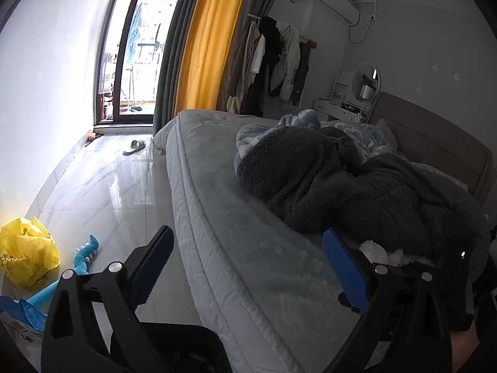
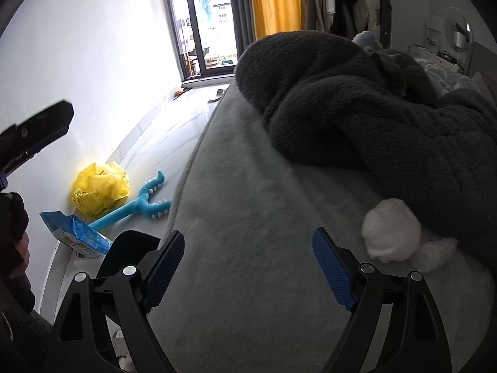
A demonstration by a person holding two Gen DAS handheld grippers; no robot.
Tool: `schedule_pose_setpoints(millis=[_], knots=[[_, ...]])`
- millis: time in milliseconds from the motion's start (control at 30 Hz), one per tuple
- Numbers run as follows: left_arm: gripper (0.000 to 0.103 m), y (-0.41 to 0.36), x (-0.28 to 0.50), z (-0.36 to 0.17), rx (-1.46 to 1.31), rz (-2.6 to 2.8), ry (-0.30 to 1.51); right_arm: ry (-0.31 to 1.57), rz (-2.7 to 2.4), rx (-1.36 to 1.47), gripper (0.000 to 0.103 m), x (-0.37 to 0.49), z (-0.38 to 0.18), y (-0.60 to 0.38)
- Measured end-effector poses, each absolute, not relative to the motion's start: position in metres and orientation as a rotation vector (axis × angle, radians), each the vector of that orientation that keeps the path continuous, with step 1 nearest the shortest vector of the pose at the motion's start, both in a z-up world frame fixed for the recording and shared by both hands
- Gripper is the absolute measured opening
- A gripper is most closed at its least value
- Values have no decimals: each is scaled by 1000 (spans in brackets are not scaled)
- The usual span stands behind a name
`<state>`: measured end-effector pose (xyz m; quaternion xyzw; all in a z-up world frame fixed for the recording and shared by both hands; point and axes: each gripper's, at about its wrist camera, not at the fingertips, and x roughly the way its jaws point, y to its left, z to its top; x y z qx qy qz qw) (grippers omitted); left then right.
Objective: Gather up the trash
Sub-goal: 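Move both tools back toward the remaining sock on the bed, then grasp the bubble wrap with the right tool while the left tool grasps the white sock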
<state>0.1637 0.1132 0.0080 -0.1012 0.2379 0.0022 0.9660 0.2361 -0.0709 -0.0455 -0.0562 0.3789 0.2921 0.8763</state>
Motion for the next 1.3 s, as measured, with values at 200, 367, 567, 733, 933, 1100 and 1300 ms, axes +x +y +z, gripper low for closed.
schedule_pose_setpoints(millis=[200,367,567,733,933,1100,1300], knots=[[98,94,175,4,-195,-33,491,762,547,-86,87,251,-40,-110],[98,71,194,1,-186,-93,507,754,516,-120,87,262,-46,-139],[97,42,217,-7,-131,-135,507,751,508,-125,87,273,-54,-175],[97,22,242,-19,-157,-236,545,753,499,-102,87,282,-62,-203],[98,-11,262,-33,-142,-344,579,786,494,-67,87,295,-76,-229],[98,-30,276,-46,-110,-409,605,828,506,-7,87,311,-90,-243],[97,-49,292,-61,-79,-479,648,866,535,20,87,324,-103,-248]])
